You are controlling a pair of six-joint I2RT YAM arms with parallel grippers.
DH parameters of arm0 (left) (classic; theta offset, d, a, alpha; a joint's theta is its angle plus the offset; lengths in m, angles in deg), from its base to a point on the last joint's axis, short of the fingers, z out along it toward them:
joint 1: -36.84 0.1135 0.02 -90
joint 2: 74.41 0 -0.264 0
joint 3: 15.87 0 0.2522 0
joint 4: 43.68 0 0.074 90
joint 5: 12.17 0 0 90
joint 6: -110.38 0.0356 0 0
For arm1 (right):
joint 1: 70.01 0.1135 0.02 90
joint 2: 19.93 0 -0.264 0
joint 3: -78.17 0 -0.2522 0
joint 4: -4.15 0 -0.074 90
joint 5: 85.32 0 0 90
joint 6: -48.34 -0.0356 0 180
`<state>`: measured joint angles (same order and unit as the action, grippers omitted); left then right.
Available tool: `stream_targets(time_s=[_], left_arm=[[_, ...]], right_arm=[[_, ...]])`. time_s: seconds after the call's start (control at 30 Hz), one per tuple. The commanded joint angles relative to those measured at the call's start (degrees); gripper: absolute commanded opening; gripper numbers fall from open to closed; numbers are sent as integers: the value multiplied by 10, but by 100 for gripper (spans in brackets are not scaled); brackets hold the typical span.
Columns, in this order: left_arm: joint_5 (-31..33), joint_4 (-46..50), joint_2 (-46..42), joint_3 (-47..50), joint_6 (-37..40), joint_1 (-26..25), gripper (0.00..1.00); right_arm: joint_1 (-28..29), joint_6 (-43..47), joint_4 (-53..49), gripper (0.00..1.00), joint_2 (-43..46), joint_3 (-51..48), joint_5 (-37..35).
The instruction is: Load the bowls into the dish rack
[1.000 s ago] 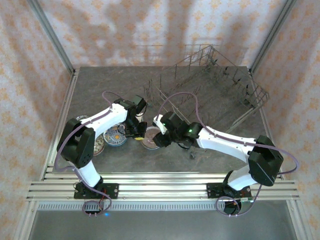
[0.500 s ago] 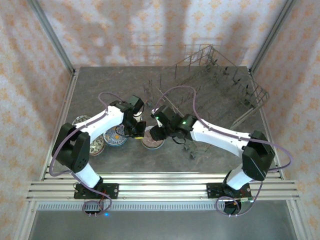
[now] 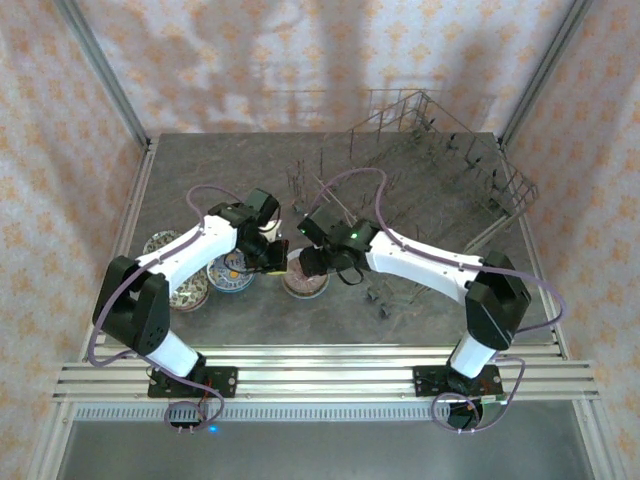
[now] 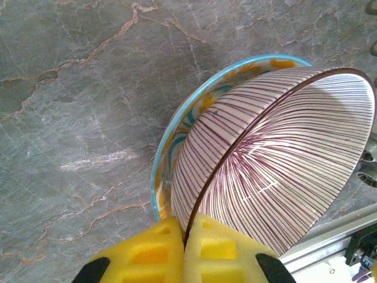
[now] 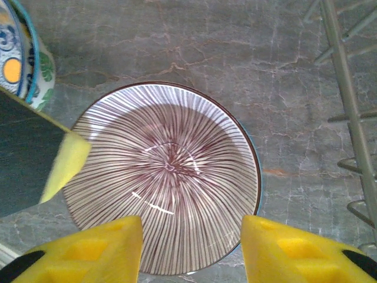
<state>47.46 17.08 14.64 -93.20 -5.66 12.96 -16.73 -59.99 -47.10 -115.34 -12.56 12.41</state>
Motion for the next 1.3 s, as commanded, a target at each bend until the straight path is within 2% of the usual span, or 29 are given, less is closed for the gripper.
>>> stream_targets(time_s=[0.0, 0.23, 0.8, 1.03, 1.27], left_arm=[[-27, -10, -25, 7, 18, 7, 0], [-36, -13, -32, 12, 22, 11, 0], [-56, -28, -49, 15, 13, 15, 0], [-59, -37, -52, 14, 7, 16, 0], [-62, -42, -53, 16, 3, 16, 0]], right_arm=[[-8, -26, -32, 48, -10, 18, -30], [-20, -42, -38, 48, -17, 23, -48], [-37, -49, -25, 48, -58, 26, -6], [-44, -46, -12, 43, -67, 26, 27], [-46, -45, -14, 35, -78, 29, 24]])
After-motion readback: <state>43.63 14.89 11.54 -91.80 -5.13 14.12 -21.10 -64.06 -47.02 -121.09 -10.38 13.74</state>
